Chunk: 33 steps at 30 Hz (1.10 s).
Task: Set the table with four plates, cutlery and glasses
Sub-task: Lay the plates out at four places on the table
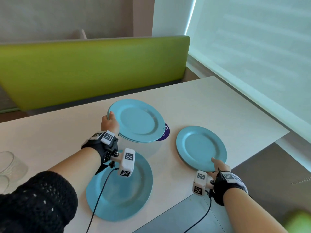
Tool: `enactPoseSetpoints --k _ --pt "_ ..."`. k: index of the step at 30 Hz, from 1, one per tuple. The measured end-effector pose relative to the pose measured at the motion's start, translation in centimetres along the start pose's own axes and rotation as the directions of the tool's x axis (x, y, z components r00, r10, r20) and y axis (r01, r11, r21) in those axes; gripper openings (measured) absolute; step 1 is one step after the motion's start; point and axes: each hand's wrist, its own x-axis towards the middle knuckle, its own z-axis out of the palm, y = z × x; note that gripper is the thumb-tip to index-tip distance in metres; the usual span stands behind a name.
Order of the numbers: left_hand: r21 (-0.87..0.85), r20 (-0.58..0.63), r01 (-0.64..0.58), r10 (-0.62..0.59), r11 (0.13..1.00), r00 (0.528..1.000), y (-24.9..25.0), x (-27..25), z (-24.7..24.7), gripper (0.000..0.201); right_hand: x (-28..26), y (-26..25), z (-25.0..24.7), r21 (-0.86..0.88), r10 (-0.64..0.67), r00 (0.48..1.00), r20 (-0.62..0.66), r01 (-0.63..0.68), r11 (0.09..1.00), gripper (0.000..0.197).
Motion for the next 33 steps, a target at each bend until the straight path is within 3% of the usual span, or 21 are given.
enactPoseSetpoints --k 5,8,11,14,18,22,28,33 --pt "-0.013 0.012 -0.002 0.002 1.000 1.000 0.0 -0.2 0.7 0.049 0.2 -0.9 -0.4 -0.169 -0.026 1.000 -0.018 0.022 0.985 0.033" --pt "-0.019 0.022 -0.007 0.007 1.000 1.000 -0.1 -0.3 0.9 0.049 -1.0 -2.1 -0.2 -0.321 -0.057 0.993 -0.107 0.019 0.947 0.059" --pt "-0.044 0.049 -0.006 0.008 0.999 0.999 -0.2 -0.4 0.9 0.051 -3.1 -3.5 1.2 -0.410 -0.200 0.964 -0.174 0.113 0.905 0.060" --pt "-0.045 0.097 -0.001 0.005 0.999 0.995 -0.2 -0.3 0.5 0.054 -4.6 -4.6 4.7 -0.362 -0.365 0.931 0.000 0.341 0.868 0.058" --pt "0.009 0.190 0.009 -0.010 1.000 0.982 0.2 -0.1 -0.5 0.058 -8.3 -5.5 10.6 -0.225 -0.386 0.866 0.318 0.464 0.857 0.041" --pt "-0.096 0.216 0.097 -0.075 0.991 0.974 0.4 0.9 -1.6 0.063 -11.4 -5.4 14.5 -0.294 -0.484 0.795 0.365 0.592 0.751 0.040" --pt "-0.163 0.148 0.106 -0.082 0.981 0.986 1.3 4.2 -5.3 0.052 -14.6 -4.8 18.3 -0.330 -0.476 0.800 0.366 0.590 0.737 0.030" --pt "-0.166 -0.001 0.024 -0.024 0.986 1.000 0.7 8.8 -9.6 0.055 -17.5 -4.4 21.3 -0.134 -0.324 0.834 0.446 0.420 0.897 0.030"
